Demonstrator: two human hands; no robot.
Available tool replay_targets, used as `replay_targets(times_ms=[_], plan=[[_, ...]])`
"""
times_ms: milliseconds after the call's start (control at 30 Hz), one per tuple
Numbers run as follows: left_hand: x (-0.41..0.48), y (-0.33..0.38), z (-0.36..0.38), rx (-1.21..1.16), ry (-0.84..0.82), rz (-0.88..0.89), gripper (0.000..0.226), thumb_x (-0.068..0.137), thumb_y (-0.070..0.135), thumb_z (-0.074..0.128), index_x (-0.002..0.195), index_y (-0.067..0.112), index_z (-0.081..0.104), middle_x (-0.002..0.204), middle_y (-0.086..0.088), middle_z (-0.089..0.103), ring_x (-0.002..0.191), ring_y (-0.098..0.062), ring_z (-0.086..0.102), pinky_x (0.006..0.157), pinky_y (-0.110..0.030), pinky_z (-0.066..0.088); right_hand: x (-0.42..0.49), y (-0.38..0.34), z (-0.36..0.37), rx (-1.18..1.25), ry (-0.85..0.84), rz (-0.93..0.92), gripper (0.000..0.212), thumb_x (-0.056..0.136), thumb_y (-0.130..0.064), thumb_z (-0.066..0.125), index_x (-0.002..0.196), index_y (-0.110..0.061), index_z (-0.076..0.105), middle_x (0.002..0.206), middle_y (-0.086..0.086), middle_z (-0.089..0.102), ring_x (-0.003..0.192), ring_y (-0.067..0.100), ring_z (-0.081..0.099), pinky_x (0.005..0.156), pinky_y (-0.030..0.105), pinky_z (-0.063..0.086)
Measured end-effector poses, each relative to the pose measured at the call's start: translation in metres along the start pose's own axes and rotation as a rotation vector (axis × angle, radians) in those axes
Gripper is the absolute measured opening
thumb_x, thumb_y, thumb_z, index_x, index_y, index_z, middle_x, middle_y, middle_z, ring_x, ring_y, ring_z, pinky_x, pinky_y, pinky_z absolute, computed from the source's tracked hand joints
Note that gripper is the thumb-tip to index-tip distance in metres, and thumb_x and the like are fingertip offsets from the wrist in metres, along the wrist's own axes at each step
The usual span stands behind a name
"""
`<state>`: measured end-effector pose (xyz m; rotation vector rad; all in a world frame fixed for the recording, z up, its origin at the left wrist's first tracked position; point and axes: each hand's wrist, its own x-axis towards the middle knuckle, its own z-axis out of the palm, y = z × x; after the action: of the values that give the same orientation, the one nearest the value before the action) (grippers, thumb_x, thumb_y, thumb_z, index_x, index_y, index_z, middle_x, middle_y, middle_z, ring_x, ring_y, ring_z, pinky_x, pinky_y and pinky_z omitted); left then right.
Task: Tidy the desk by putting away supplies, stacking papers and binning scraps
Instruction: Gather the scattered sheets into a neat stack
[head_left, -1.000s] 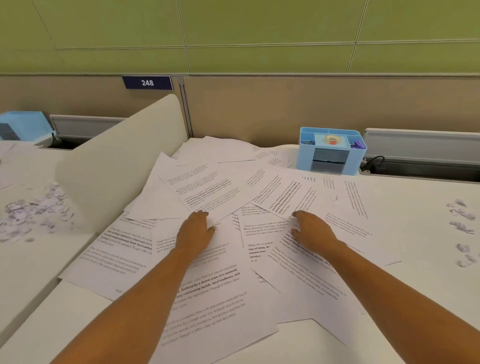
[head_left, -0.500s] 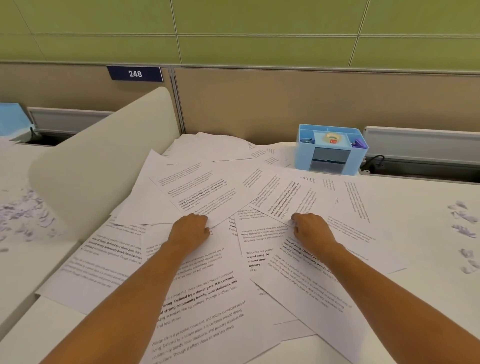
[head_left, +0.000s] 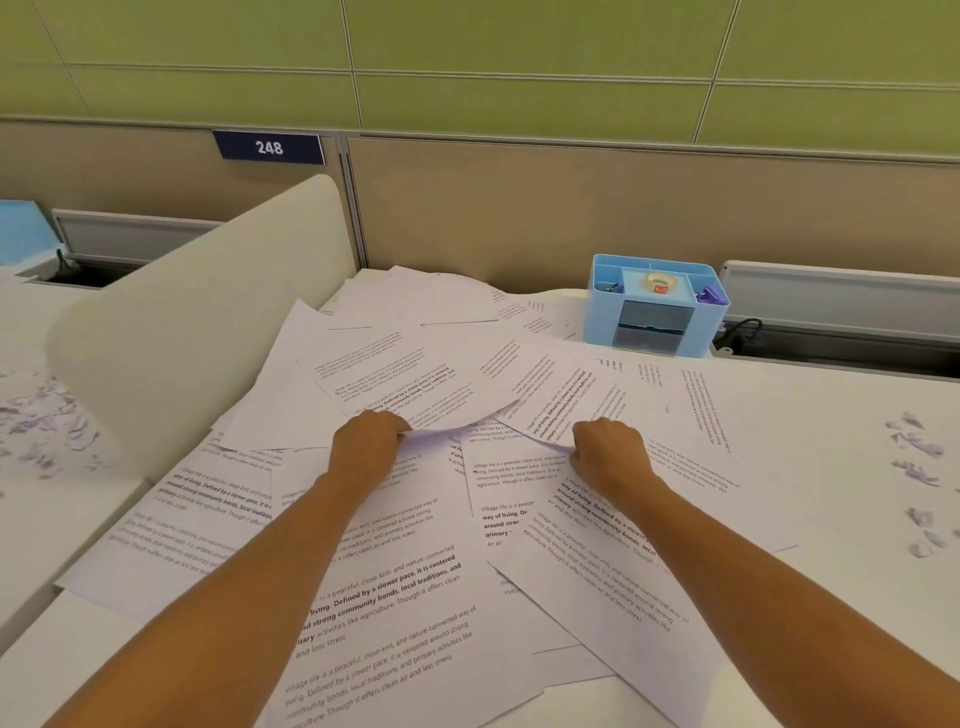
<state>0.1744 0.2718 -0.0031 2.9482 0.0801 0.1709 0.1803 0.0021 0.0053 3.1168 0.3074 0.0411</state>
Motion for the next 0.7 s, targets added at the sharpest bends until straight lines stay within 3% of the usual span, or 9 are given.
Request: replay_targets(times_ms=[100,167,333,433,500,600,667,700], plan=[[-0.006,-0.006,-0.009,-0.205,-0.085,0.006,0.026,0.092,0.012,0.052,0.11,0.02,0.068,0.111,0.0,0.067,0.102,-0.022,0.061,0.079,-0.029,0.045,0.005,-0.001,-0.011,0.087,-0.006,0.033,0.007,0.087,-0.011,0.049,0.081,-0.01,0.052,0.075,0.003,0.053,0.068,0.018,0.05,0.061,0.026,0.039],[-0.008,-0.015,-0.017,-0.257,-0.25,0.058,0.023,0.09,0.012,0.056,0.104,0.023,0.07,0.108,0.001,0.068,0.104,-0.022,0.061,0.081,-0.032,0.046,0.008,-0.006,-0.018,0.188,-0.061,0.068,0.009,0.085,-0.013,0.054,0.087,-0.005,0.059,0.078,0.005,0.055,0.07,0.018,0.051,0.062,0.026,0.042],[-0.017,-0.03,-0.051,-0.435,-0.657,0.13,0.032,0.079,-0.004,0.062,0.096,0.022,0.07,0.112,0.007,0.062,0.112,-0.01,0.052,0.095,-0.021,0.034,0.009,-0.024,-0.032,0.361,-0.372,0.033,0.028,0.084,-0.02,0.063,0.099,0.002,0.066,0.098,0.015,0.07,0.074,0.017,0.055,0.07,0.028,0.05],[-0.018,-0.042,-0.069,-0.575,-0.846,0.064,0.034,0.074,0.003,0.074,0.102,0.021,0.069,0.117,0.003,0.064,0.114,-0.005,0.052,0.092,-0.019,0.04,0.01,-0.02,-0.035,0.538,-0.518,0.084,0.027,0.087,-0.022,0.062,0.099,0.001,0.067,0.088,0.008,0.071,0.07,0.015,0.062,0.069,0.023,0.053],[-0.016,-0.047,-0.07,-0.685,-0.813,-0.021,0.031,0.075,0.013,0.075,0.104,0.021,0.068,0.113,0.006,0.065,0.112,-0.005,0.054,0.087,-0.019,0.044,0.015,-0.009,-0.035,0.616,-0.437,0.154,0.027,0.086,-0.024,0.065,0.1,-0.001,0.066,0.088,0.008,0.069,0.07,0.014,0.062,0.068,0.022,0.052],[-0.004,-0.045,-0.054,-0.753,-0.448,-0.269,0.025,0.08,0.024,0.072,0.1,0.009,0.066,0.102,0.0,0.065,0.098,-0.017,0.058,0.076,-0.025,0.046,0.023,0.013,-0.031,0.467,-0.234,0.243,0.032,0.084,-0.024,0.066,0.109,-0.004,0.062,0.11,0.011,0.065,0.091,0.02,0.059,0.078,0.026,0.046],[0.004,-0.04,-0.039,-0.618,-0.213,-0.444,0.035,0.079,0.037,0.071,0.08,0.004,0.058,0.083,-0.005,0.058,0.082,-0.022,0.056,0.071,-0.027,0.044,0.026,0.028,-0.027,0.358,-0.206,0.281,0.046,0.083,-0.028,0.067,0.121,-0.005,0.055,0.123,0.011,0.058,0.108,0.024,0.055,0.087,0.029,0.043],[0.006,-0.036,-0.034,-0.471,-0.179,-0.481,0.044,0.079,0.045,0.068,0.073,0.006,0.05,0.077,-0.004,0.052,0.076,-0.022,0.053,0.069,-0.028,0.042,0.027,0.034,-0.023,0.314,-0.227,0.292,0.059,0.081,-0.033,0.069,0.128,-0.005,0.048,0.129,0.012,0.052,0.116,0.026,0.051,0.093,0.031,0.042]])
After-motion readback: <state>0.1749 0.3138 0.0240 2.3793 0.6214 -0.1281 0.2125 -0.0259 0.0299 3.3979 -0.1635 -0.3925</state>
